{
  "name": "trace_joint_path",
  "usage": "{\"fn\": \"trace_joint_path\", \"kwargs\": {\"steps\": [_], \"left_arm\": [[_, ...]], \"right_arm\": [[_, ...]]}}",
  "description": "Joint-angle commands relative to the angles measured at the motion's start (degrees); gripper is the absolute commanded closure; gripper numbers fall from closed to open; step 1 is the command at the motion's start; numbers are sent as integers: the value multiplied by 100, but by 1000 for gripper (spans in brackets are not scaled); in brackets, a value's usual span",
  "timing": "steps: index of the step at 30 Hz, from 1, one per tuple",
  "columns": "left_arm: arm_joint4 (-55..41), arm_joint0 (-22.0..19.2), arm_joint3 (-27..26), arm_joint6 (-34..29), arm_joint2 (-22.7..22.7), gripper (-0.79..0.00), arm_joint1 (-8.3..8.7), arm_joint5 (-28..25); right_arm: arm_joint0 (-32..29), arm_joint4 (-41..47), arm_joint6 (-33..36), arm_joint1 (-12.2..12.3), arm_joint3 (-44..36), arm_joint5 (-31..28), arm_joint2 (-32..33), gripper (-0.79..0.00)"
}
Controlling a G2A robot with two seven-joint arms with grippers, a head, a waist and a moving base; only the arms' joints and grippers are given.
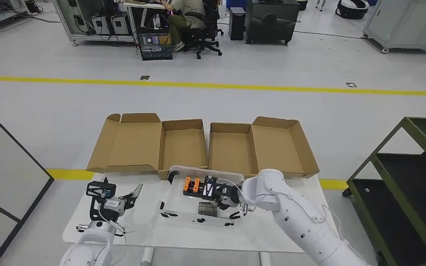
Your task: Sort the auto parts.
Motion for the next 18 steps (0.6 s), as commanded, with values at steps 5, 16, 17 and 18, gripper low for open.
{"fn": "trace_joint_path", "kwargs": {"steps": [5, 16, 17, 18], "left_arm": [[0, 0, 0, 0, 0, -785, 0, 0], [0, 0, 0, 0, 0, -785, 0, 0], [0, 0, 0, 0, 0, -785, 0, 0], [0, 0, 0, 0, 0, -785, 0, 0]], "right_arm": [[197, 147, 65, -77, 224, -54, -201, -262], [654, 323, 266, -368, 702, 156, -828, -345], [684, 334, 272, -392, 747, 165, -873, -360], [715, 338, 278, -415, 794, 179, -916, -366]]}}
